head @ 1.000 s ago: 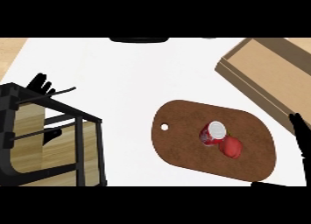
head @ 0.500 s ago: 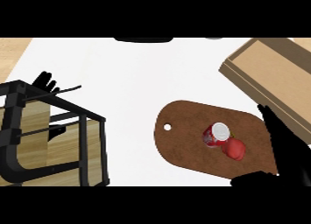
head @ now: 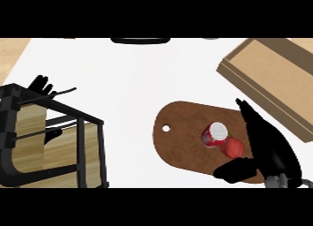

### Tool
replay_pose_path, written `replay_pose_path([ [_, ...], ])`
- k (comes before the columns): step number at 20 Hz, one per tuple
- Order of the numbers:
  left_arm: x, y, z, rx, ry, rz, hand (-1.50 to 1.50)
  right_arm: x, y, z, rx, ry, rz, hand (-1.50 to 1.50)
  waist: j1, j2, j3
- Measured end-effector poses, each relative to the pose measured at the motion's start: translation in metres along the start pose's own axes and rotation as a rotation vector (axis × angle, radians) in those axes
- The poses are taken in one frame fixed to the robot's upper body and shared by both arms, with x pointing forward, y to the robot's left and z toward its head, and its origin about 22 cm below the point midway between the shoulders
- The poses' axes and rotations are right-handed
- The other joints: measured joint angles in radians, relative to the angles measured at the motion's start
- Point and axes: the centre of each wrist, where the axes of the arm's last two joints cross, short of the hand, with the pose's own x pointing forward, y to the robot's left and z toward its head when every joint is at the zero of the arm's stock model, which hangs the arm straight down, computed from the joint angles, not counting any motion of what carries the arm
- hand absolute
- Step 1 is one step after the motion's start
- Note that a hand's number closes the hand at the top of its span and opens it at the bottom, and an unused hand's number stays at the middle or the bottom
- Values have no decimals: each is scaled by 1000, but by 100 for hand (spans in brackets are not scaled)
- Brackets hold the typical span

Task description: Pick the can from the cutting board and place it in the cardboard box

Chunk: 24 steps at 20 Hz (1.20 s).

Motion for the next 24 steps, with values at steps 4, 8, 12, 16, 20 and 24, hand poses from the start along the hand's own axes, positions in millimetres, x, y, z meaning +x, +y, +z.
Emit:
replay_pose_path([
  [4, -2, 2, -1, -2, 9, 2, 0, 6, 3, -6, 17, -2, 10, -150, -8, -1, 2],
  [8, -3, 3, 0, 6, 5, 7, 0, 15, 12, -10, 20, -11, 23, -150, -10, -1, 1],
  [12, -2, 4, 2, 9, 6, 11, 0, 19, 12, -15, 4, -21, 33, -150, -12, -2, 2],
  [16, -2, 4, 4, 11, 2, 10, 0, 25, 17, -17, -8, -24, 49, -150, -13, -2, 2],
  [20, -2, 5, 4, 10, 1, 10, 0, 30, 19, -23, -6, -8, 68, -150, -13, -2, 2],
  [24, -4, 5, 7, 10, -11, 5, 0, 30, 20, -32, 6, 8, 80, -150, -13, -2, 3],
])
